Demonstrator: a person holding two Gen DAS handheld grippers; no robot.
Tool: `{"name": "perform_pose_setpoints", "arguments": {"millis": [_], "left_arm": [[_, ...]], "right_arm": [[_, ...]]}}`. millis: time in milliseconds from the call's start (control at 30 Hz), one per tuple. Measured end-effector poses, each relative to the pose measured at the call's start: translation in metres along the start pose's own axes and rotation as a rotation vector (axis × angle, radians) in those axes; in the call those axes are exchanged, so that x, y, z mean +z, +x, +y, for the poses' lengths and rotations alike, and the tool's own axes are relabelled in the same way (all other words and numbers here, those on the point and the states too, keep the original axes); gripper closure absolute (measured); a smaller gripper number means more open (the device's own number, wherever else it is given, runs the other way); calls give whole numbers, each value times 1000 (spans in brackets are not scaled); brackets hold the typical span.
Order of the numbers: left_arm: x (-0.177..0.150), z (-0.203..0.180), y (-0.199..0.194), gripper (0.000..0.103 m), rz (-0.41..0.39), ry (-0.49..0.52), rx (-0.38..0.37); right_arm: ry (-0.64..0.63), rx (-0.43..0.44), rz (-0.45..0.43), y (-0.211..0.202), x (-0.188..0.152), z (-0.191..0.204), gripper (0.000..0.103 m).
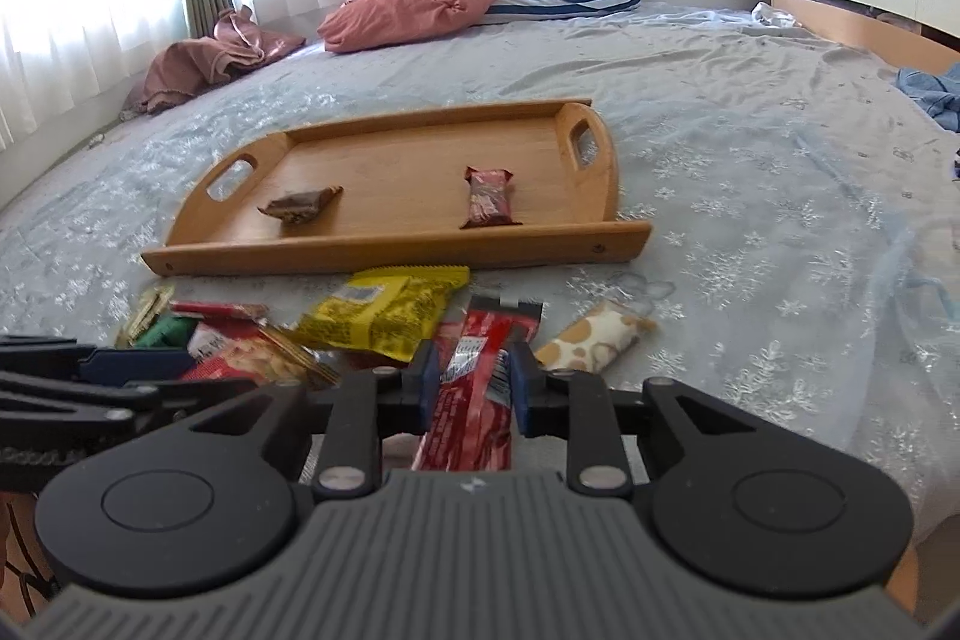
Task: Organize snacks
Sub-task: 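Grasp the red chip bag with the left gripper while the right gripper grasps the long red wafer stick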
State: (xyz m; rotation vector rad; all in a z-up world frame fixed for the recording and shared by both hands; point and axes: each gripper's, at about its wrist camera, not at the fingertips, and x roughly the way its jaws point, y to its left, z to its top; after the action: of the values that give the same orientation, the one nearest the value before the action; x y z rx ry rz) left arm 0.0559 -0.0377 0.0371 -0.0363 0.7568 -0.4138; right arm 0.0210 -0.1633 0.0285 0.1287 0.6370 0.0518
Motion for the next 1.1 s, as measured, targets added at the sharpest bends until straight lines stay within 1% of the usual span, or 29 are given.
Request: {"name": "perform_pose_setpoints", "arguments": {"millis": [33,133,167,200,267,400,500,633,867,933,967,1100], "left_arm": [[0,-2,2,62,2,11,13],[-1,-6,6,61,-1,31,20],[-2,-7,7,61,0,34,21],[-2,-6,8,60,2,32,22],[-2,-5,9,60,2,20,21],[0,-4,19,56,18,0,22],[0,-4,30,56,42,-9,26],[1,-5,37,56,40,-9,37],[6,-2,35,59,50,-3,28],[8,-2,33,60,50,2,28],[9,-2,31,60,49,5,28],[15,0,24,61,37,11,27]], "right_arm": [[-5,-11,2,0,-2,0,78],[-16,-31,5,0,-6,-3,77],[-14,-31,6,1,-6,-4,71],[-11,-31,7,0,-7,-5,61],[-8,-28,6,1,-8,-6,56],[-44,-27,9,2,-11,1,56],[-83,-35,11,5,-15,8,56],[-114,-53,0,8,-17,13,56],[-107,-53,2,15,-16,10,56],[-88,-36,10,16,-15,8,71],[-78,-32,13,16,-14,7,76],[-65,-20,13,14,-12,4,78]]}}
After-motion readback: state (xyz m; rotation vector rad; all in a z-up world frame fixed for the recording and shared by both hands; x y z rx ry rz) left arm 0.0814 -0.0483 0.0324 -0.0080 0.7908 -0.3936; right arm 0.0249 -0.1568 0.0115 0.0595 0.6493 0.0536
